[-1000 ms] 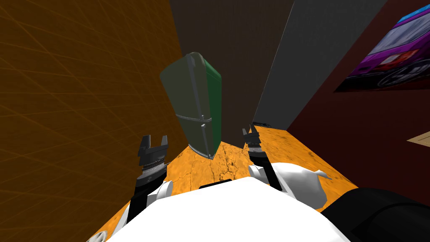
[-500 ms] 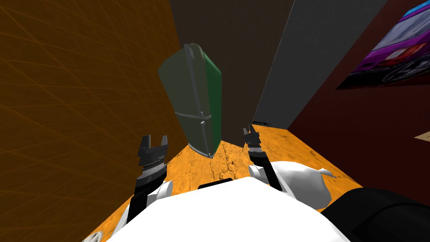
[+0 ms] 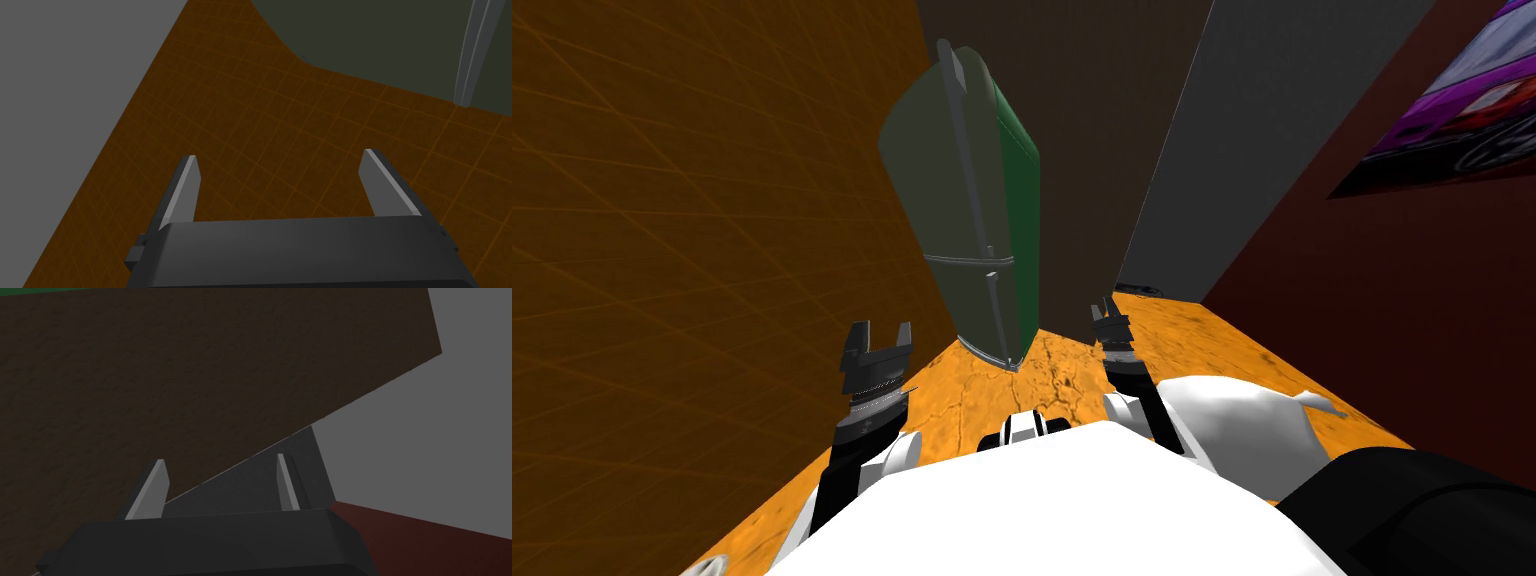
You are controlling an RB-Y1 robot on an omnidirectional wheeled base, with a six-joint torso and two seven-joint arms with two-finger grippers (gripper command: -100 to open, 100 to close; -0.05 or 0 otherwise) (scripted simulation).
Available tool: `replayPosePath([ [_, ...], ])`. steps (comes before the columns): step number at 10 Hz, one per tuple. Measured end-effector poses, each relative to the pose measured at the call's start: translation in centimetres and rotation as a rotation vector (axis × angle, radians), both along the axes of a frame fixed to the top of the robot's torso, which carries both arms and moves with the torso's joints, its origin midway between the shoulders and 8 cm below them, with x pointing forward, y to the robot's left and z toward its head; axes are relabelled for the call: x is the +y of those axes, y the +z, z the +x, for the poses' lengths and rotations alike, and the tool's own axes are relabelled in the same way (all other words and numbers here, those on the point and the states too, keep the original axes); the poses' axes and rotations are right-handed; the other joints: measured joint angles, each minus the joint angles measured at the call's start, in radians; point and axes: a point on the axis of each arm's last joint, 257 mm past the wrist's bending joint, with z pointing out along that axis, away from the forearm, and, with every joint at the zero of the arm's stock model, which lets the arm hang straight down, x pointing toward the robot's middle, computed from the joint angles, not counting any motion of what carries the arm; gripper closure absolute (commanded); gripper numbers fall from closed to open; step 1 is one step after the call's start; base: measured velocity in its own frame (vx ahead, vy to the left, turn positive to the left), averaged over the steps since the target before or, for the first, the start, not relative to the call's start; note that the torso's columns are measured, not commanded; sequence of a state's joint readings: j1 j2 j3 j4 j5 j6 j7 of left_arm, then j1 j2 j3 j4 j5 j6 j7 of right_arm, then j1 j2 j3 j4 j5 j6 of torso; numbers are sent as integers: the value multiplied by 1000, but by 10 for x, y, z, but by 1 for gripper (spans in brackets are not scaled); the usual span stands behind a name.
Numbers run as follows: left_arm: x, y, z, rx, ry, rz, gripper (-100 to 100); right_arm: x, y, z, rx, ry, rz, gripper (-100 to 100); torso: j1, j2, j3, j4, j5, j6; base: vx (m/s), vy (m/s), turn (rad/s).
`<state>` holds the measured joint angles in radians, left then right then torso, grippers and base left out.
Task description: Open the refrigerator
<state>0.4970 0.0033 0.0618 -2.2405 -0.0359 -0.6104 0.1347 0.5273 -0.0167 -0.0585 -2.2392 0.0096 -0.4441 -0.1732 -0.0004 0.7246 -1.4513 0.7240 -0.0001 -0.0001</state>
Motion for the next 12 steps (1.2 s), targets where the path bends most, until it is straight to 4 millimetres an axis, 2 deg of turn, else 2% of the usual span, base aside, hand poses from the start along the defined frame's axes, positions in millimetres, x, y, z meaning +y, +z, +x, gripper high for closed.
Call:
replayPosePath([
  [5,1,3,8,51,-43,47,-100,0,0,0,0,0,0,0,0,12,-26,14,0,0,71,-52,60],
  [12,23,-8,29,184,-63,-16,-100,0,0,0,0,0,0,0,3,15,-24,14,1,0,103,-87,83],
])
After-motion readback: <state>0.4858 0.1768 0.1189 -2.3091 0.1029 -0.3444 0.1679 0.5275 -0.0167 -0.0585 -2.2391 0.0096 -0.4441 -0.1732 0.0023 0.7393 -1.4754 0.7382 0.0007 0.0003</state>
